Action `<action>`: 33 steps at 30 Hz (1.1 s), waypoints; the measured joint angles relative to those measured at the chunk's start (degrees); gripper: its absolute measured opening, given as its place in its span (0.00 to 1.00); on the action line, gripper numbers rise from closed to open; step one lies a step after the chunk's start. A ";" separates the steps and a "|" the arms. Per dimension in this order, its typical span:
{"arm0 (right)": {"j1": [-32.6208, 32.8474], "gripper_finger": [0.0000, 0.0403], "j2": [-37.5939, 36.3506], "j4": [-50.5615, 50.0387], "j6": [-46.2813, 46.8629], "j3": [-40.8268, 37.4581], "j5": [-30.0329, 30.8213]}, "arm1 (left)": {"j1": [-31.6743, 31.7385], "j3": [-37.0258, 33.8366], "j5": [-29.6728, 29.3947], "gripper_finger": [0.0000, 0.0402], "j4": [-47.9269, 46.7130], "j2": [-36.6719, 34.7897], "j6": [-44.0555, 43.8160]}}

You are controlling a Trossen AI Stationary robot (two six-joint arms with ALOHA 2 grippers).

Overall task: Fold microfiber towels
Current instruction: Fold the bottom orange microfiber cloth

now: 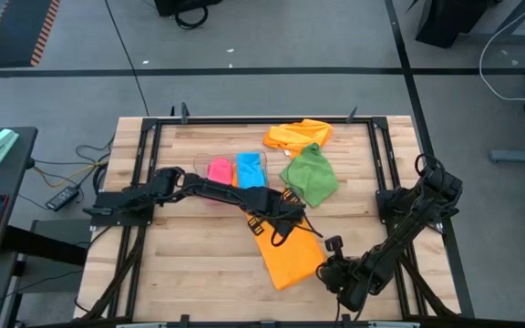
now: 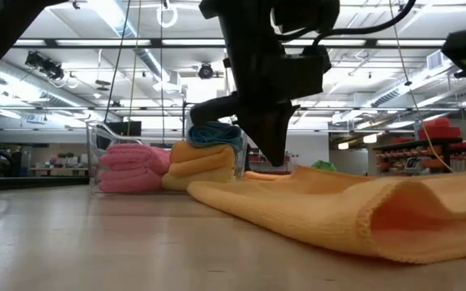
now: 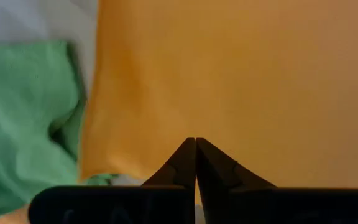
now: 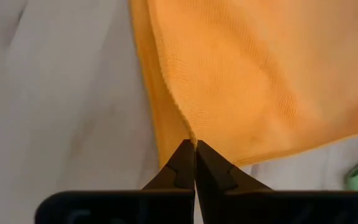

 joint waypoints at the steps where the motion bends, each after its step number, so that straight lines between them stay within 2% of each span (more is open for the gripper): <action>1: -0.01 0.02 0.00 -0.29 0.55 -0.13 -1.02 | -0.10 0.00 0.86 0.04 -0.13 0.00 0.02; 5: -0.07 0.03 0.00 -1.21 1.56 -0.19 -4.17 | -0.52 0.00 4.10 0.05 -0.52 0.00 -0.02; 15: -0.33 0.06 0.00 -0.80 2.35 -0.19 -6.42 | -0.96 0.00 5.46 0.05 -1.31 0.00 0.35; 26: 0.26 0.34 0.04 -0.20 7.02 1.43 -7.61 | -2.28 0.00 5.44 0.07 -1.66 0.09 -0.01; 33: 2.07 0.42 0.04 1.82 6.30 2.89 -1.46 | -2.76 0.00 5.46 0.05 -1.78 0.09 -0.93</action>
